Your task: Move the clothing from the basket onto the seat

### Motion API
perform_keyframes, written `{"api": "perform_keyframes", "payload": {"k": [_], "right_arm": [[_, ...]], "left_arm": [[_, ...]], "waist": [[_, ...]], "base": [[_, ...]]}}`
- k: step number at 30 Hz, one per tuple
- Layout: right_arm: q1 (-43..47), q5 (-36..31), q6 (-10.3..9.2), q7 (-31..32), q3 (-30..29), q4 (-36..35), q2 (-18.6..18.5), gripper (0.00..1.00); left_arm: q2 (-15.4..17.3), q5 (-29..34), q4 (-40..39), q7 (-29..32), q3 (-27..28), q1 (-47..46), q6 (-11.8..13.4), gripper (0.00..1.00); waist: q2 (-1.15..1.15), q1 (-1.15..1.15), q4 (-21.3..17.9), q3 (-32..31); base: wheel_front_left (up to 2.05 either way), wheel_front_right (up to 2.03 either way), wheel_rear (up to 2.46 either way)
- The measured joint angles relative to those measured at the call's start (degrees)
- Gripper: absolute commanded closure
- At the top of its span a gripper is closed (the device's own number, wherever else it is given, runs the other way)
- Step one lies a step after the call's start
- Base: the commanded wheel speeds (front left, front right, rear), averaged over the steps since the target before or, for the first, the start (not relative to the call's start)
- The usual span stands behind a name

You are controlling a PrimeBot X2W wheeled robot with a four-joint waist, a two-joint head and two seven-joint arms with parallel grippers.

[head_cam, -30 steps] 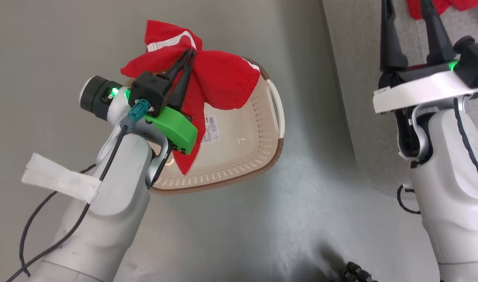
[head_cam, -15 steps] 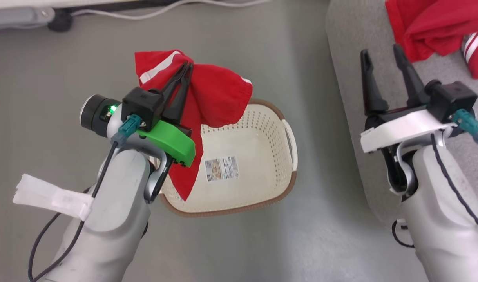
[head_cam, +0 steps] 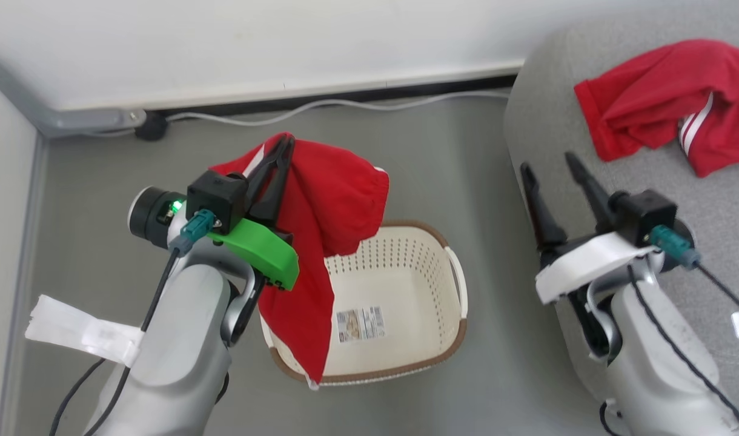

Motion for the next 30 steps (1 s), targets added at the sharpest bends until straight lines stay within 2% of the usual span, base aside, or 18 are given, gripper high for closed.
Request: {"api": "perform_keyframes", "payload": {"k": [13,21,30], "right_arm": [[2.8,-0.3,2.10,1.0,12.2,4.8,1.3,0.00],[2.0,0.8,2.11,2.6,16.6,8.0,1.5,0.00],[-0.1,5.3,2.18,3.7,23.4,11.4,1.7,0.00]], "left_arm": [[-0.2,-0.7,-3.7,3.4,-1.1,1.3,-0.4,1.00],[-0.6,-1.0,-6.8,5.9,-3.6,1.4,-0.5,1.00],[-0.9,-2.0,-11.2,7.9,-5.9,1.4,-0.5,1.00]], "waist": [[0.00,0.00,1.8,-8.8],[0.00,0.00,3.6,-9.9],[0.00,0.00,6.1,-9.7]], "base": [[0.00,0.00,0.00],[0.00,0.00,0.00],[0.00,0.00,0.00]]}}
